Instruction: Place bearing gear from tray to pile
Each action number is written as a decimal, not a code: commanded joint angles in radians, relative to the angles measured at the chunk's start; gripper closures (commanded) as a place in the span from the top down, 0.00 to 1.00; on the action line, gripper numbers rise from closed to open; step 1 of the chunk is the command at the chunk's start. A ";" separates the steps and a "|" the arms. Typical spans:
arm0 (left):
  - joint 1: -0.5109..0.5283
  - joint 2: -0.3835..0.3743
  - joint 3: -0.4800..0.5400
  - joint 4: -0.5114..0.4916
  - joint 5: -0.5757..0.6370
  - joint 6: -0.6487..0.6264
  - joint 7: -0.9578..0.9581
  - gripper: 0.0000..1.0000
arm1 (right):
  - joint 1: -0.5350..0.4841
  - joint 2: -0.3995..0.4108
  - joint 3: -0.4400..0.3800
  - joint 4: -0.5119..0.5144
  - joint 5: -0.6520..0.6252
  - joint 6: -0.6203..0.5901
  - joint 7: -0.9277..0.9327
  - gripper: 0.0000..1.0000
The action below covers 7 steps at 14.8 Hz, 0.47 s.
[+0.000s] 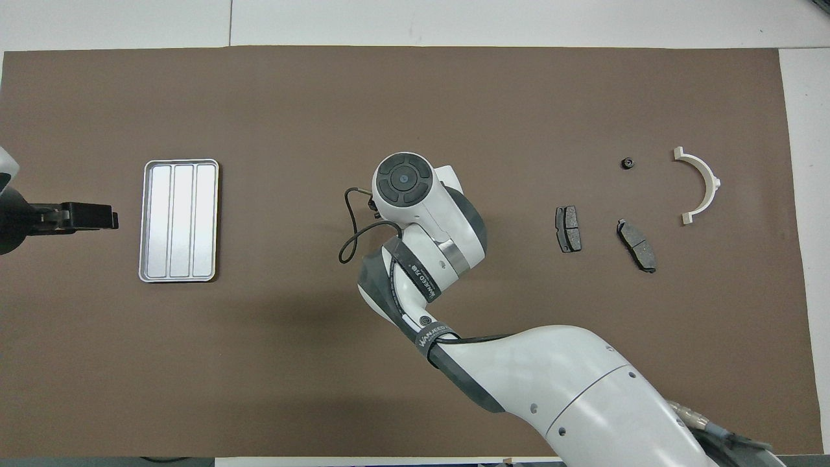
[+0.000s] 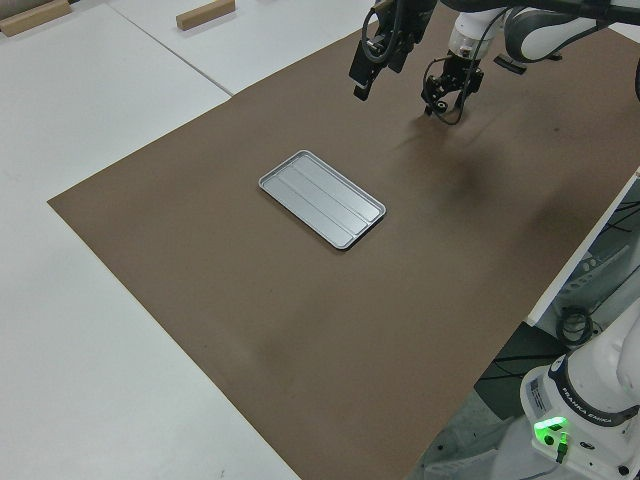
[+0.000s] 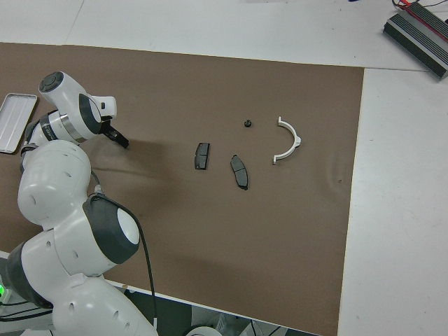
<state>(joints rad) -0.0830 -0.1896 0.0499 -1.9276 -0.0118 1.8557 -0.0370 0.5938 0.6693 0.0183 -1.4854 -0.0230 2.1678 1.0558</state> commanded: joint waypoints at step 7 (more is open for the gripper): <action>-0.014 0.069 0.028 0.057 0.004 -0.053 -0.001 1.00 | -0.026 0.009 0.005 0.008 0.020 -0.017 -0.031 0.00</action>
<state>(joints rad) -0.0834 -0.1846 0.0543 -1.9257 -0.0118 1.8476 -0.0376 0.5860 0.6583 0.0177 -1.4829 -0.0220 2.1466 1.0557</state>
